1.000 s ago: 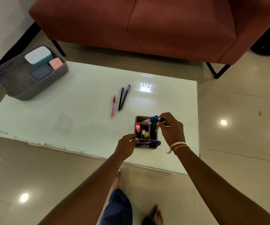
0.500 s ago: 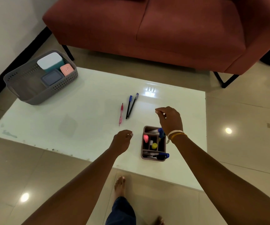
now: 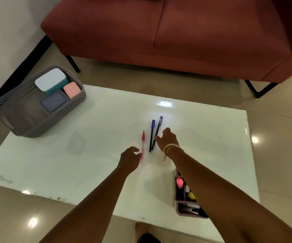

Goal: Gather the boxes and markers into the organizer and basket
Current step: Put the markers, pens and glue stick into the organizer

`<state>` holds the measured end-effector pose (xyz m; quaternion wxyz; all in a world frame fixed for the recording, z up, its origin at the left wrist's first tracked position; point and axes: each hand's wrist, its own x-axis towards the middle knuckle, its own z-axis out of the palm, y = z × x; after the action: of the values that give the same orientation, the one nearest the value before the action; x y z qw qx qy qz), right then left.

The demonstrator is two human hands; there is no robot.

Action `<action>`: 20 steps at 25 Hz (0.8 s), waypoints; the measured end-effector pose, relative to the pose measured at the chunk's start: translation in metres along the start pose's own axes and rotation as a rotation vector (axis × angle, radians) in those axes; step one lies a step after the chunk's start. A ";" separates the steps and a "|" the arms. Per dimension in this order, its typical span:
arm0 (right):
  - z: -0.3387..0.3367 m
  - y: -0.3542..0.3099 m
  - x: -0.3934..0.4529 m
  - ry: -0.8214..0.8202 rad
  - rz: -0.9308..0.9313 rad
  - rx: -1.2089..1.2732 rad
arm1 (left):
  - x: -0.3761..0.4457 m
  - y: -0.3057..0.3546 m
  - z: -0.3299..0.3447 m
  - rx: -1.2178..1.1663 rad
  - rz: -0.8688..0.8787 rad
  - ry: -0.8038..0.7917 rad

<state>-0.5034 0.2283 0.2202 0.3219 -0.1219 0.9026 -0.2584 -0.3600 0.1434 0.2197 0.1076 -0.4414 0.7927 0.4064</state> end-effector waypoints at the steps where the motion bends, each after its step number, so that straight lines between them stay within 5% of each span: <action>1: 0.008 -0.003 0.008 0.009 0.032 0.011 | 0.009 -0.002 -0.002 0.014 0.003 0.003; 8: 0.041 -0.016 0.047 0.092 0.157 -0.023 | 0.053 0.011 0.013 0.095 -0.032 0.046; 12: 0.039 -0.013 0.049 0.008 0.155 -0.129 | 0.044 0.021 0.027 0.184 -0.094 0.047; 16: 0.031 -0.004 0.040 -0.138 0.130 -0.095 | 0.040 0.032 0.022 -0.360 -0.312 0.039; 20: 0.010 -0.001 0.014 -0.200 0.135 0.319 | 0.028 0.047 0.006 -0.663 -0.301 0.008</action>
<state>-0.5080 0.2183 0.2069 0.4416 -0.0337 0.8198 -0.3629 -0.4148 0.1444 0.2271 0.0142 -0.5655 0.5444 0.6193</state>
